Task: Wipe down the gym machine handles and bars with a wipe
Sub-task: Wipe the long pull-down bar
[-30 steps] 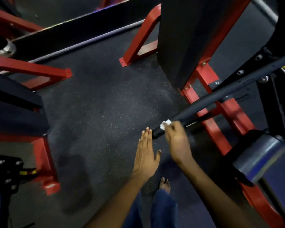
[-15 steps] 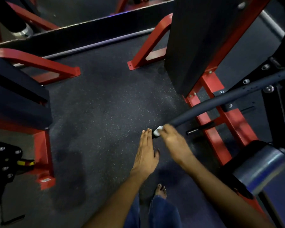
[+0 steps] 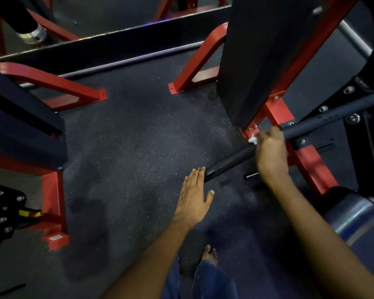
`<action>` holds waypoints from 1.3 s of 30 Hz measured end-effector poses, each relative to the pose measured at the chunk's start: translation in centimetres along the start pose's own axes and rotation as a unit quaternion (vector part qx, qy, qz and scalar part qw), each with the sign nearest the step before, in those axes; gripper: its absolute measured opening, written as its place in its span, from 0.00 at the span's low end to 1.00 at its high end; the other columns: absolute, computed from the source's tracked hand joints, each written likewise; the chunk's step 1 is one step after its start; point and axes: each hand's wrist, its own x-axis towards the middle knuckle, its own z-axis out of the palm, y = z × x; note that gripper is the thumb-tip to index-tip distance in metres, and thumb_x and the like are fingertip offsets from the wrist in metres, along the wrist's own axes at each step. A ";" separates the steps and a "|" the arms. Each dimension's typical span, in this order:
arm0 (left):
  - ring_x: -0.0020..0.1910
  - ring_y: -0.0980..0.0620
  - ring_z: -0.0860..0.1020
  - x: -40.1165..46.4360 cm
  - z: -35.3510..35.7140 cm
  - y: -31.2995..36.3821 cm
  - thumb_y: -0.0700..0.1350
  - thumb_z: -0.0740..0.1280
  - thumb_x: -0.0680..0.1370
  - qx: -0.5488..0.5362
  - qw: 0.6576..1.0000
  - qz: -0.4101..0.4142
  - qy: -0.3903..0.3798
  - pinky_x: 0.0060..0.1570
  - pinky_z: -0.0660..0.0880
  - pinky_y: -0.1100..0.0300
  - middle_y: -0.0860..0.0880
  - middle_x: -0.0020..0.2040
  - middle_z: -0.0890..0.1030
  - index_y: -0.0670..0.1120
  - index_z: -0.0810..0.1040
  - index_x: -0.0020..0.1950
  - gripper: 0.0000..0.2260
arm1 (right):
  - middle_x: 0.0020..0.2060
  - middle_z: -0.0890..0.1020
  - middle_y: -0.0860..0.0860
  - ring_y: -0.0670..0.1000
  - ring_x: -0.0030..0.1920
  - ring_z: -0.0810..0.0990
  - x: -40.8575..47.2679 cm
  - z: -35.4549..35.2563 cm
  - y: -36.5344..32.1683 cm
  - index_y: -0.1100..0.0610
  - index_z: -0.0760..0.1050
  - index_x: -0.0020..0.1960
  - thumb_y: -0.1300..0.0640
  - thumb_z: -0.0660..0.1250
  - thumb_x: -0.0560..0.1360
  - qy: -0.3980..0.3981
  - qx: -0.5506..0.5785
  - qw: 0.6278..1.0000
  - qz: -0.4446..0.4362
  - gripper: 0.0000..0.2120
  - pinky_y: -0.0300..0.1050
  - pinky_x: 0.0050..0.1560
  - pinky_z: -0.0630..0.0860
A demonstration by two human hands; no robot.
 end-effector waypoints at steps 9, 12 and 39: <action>0.78 0.49 0.48 0.2 -0.1 0.0 0.47 0.61 0.82 0.000 1.000 -0.015 0.001 0.77 0.43 0.56 0.45 0.79 0.53 0.43 0.47 0.79 0.31 | 0.57 0.70 0.58 0.57 0.56 0.70 -3.3 1.8 -3.7 0.62 0.72 0.57 0.64 0.60 0.76 -0.202 -0.144 0.920 -0.305 0.10 0.49 0.53 0.70; 0.78 0.50 0.48 0.2 -0.3 -0.4 0.48 0.59 0.83 0.003 1.000 -0.013 -0.010 0.77 0.43 0.56 0.45 0.79 0.52 0.44 0.46 0.80 0.31 | 0.51 0.73 0.61 0.61 0.50 0.72 -0.8 -0.6 -0.6 0.61 0.72 0.52 0.59 0.58 0.75 -0.020 -0.059 0.996 -0.058 0.08 0.54 0.50 0.70; 0.78 0.52 0.37 -0.6 1.0 0.1 0.50 0.56 0.83 0.030 0.999 -0.022 -0.002 0.74 0.35 0.58 0.49 0.79 0.40 0.44 0.37 0.78 0.33 | 0.46 0.73 0.46 0.47 0.47 0.73 -2.5 1.2 0.9 0.56 0.76 0.50 0.59 0.63 0.76 0.038 0.107 0.994 -0.002 0.05 0.37 0.53 0.69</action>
